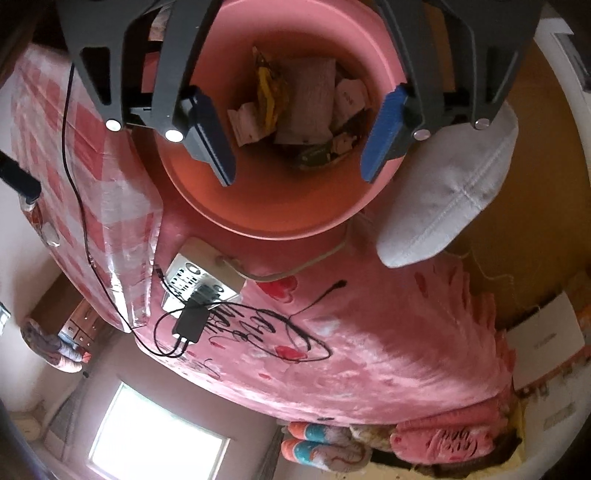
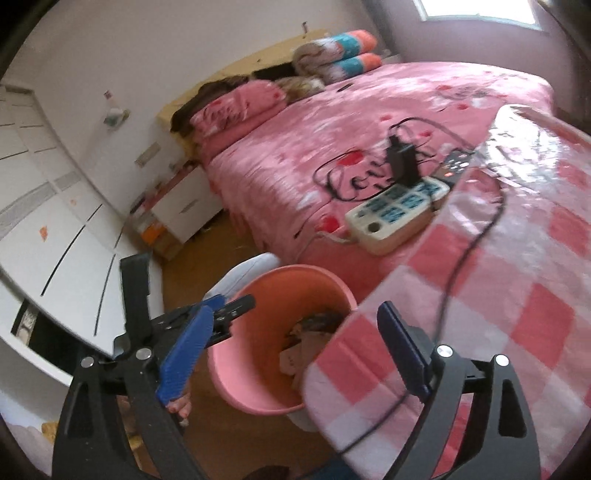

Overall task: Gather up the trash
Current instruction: 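Drop the wipes pack into the pink bucket with the left tool while the right tool drops the snack bag, then move both tools back over the table toward the remaining bottles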

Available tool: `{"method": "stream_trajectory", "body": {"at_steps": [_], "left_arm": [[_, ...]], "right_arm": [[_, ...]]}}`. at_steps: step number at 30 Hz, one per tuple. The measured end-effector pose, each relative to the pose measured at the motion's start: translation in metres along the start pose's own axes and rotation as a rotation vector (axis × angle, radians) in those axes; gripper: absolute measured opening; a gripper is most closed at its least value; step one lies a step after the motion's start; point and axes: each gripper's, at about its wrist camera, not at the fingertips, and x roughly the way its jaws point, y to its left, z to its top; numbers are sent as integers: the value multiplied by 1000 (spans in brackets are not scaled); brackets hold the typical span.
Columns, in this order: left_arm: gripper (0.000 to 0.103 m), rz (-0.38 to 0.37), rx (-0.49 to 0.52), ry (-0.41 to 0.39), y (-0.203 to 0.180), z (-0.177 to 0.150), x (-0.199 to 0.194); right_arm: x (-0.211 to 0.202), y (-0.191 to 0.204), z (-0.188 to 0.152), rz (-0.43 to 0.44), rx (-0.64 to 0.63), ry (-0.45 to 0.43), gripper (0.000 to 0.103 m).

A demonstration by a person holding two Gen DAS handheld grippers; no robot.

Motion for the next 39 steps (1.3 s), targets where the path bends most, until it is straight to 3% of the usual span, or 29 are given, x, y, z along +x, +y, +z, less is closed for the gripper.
{"method": "stream_trajectory", "body": {"at_steps": [9, 17, 39], "left_arm": [[86, 21, 94, -73, -27, 3, -14], [91, -32, 129, -95, -60, 9, -26], [91, -123, 338, -102, -171, 13, -45]], "right_arm": [[-32, -22, -11, -125, -29, -92, 93], [-56, -44, -20, -211, -14, -154, 94], [-112, -113, -37, -288, 117, -284, 95]]}}
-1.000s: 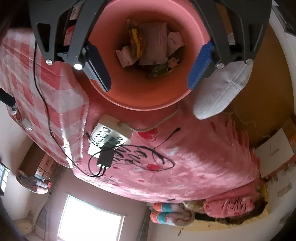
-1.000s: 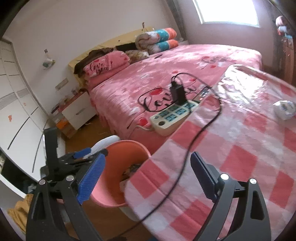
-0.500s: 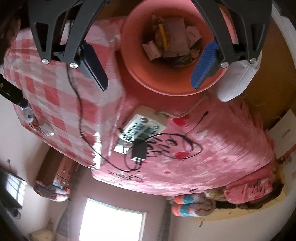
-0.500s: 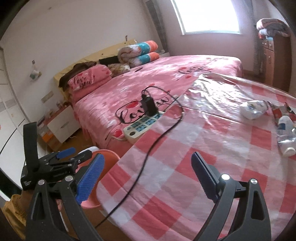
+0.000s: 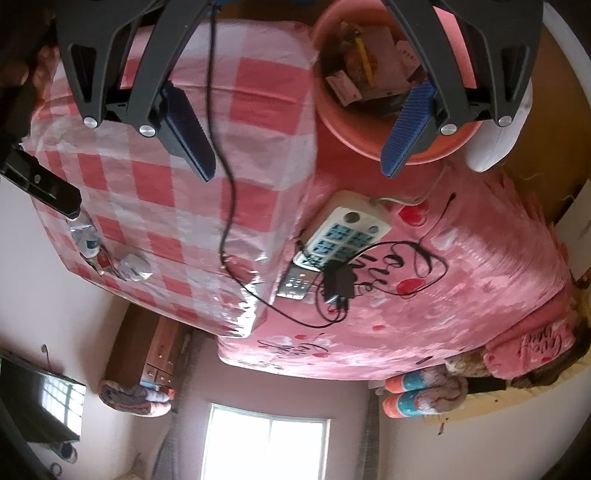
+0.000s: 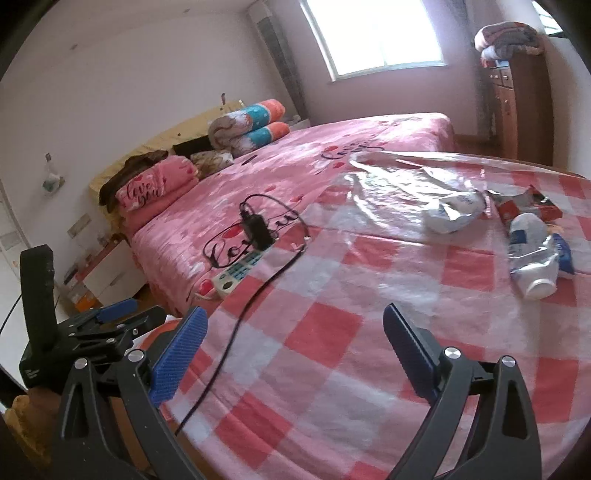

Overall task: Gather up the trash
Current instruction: 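Move both tools back over the table toward the remaining bottles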

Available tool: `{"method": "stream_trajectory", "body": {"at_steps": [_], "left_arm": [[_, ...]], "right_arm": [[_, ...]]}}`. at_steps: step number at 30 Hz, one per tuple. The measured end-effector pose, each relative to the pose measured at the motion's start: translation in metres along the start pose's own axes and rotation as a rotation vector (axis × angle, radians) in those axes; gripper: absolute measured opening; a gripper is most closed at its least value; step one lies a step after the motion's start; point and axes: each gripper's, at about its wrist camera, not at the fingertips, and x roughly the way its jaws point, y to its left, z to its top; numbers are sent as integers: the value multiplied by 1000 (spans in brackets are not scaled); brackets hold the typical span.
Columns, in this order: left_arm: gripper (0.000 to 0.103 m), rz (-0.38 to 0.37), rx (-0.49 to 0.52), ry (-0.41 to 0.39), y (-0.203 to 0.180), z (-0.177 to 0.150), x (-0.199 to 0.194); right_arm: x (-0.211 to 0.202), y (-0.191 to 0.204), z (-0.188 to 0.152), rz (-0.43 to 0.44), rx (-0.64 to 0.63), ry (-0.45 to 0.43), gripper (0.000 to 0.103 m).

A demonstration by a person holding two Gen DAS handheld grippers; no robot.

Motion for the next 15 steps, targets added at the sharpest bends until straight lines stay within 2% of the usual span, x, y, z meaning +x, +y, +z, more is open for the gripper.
{"method": "stream_trajectory", "body": {"at_steps": [15], "left_arm": [[91, -38, 100, 0, -60, 15, 9]], "right_arm": [[-22, -44, 1, -50, 50, -49, 95]]}}
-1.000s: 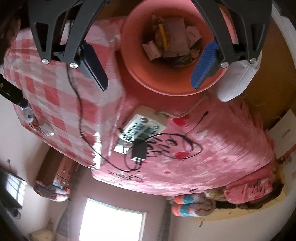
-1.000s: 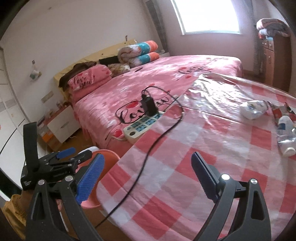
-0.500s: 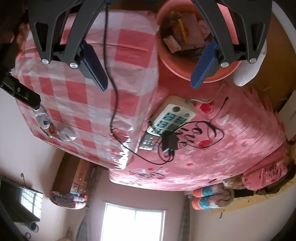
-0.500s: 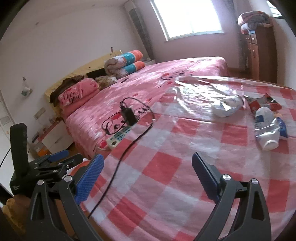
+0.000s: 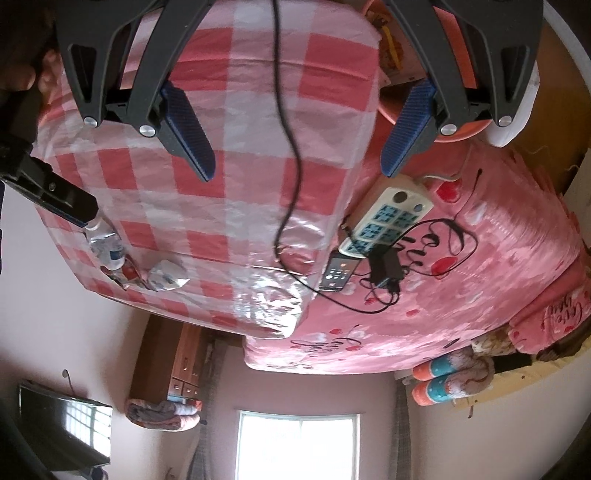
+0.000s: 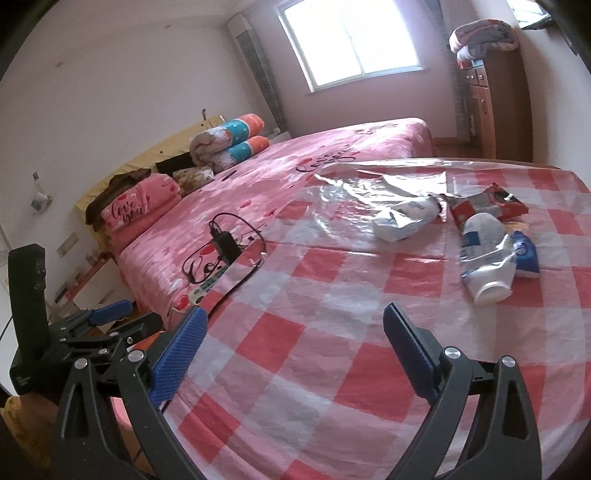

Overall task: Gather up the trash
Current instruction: 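Move both tools back over the table toward the remaining bottles, then grasp the white Magicday bottle with the left tool while the right tool grasps the blue Vinda tissue pack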

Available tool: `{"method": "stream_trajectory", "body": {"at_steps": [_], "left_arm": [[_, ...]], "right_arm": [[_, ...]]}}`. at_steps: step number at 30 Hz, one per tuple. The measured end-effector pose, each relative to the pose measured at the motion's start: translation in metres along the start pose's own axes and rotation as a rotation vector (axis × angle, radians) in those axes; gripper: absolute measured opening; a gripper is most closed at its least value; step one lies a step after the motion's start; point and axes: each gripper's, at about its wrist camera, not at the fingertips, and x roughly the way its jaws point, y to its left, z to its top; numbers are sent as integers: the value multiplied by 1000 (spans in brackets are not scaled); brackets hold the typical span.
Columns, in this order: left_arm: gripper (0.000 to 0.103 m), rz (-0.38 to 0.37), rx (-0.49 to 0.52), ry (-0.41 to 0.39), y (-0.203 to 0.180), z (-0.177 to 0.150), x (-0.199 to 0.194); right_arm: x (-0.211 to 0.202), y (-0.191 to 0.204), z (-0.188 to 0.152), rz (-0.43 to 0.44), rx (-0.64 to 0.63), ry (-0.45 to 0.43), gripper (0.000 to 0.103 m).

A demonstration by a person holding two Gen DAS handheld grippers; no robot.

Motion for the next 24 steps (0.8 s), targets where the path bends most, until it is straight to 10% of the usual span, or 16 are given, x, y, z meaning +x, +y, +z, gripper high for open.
{"method": "stream_trajectory", "body": {"at_steps": [24], "left_arm": [[91, -205, 92, 19, -124, 46, 43]], "right_arm": [[-74, -131, 18, -199, 236, -193, 95]]}}
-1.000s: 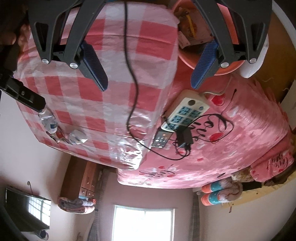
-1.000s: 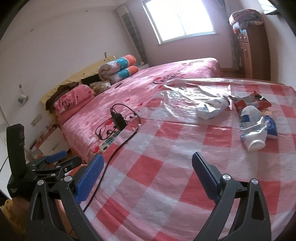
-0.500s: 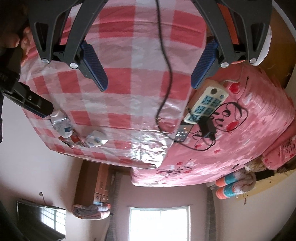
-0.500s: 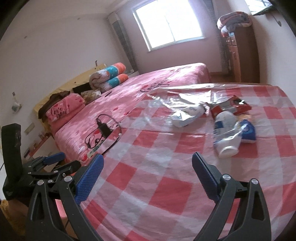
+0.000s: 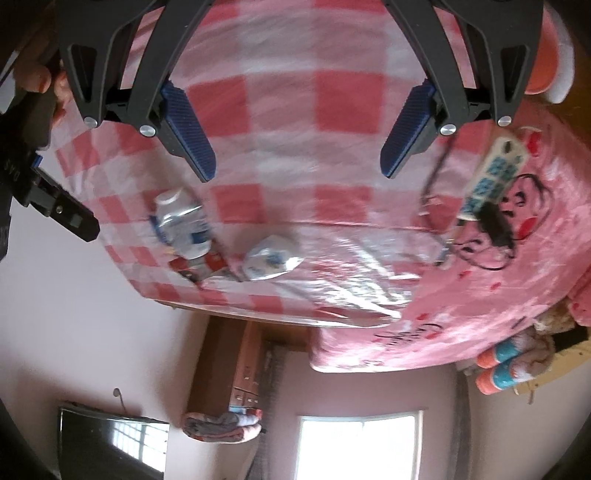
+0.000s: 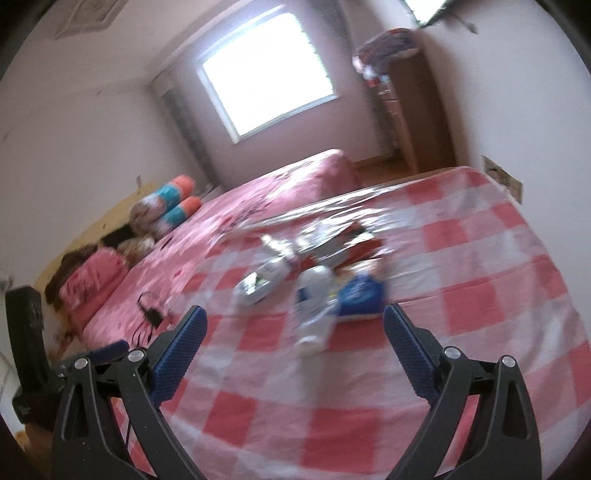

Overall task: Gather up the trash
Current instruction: 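Grasp the white Magicday bottle with the left tool while the right tool grasps the blue Vinda tissue pack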

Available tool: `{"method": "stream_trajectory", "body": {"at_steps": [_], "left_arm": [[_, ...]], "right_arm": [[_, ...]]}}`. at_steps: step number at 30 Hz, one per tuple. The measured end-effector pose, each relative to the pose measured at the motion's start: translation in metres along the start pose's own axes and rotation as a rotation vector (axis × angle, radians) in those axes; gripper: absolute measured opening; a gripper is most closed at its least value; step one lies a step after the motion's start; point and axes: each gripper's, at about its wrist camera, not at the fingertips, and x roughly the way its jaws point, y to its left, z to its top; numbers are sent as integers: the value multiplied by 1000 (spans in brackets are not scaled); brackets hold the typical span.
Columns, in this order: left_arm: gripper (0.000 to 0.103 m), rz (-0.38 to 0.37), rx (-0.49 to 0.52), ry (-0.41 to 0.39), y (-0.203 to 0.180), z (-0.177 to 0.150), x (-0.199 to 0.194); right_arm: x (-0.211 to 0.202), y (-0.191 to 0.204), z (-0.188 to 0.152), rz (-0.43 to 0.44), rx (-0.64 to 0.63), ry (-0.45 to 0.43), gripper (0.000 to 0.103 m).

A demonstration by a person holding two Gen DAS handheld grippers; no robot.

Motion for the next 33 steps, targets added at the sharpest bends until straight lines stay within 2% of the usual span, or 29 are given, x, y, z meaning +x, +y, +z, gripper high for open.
{"method": "stream_trajectory", "body": {"at_steps": [4, 15, 23, 31, 33], "left_arm": [[91, -55, 1, 13, -27, 12, 21], [88, -146, 23, 79, -86, 32, 79], [84, -164, 7, 135, -101, 37, 116], [81, -167, 3, 159, -106, 43, 141], [78, -174, -2, 166, -106, 44, 147]], "right_arm": [[-6, -32, 9, -50, 65, -23, 95], [-12, -76, 19, -88, 145, -46, 95], [-4, -92, 22, -110, 166, -27, 95], [10, -91, 22, -104, 153, 10, 95], [15, -90, 21, -101, 148, 22, 95]]}}
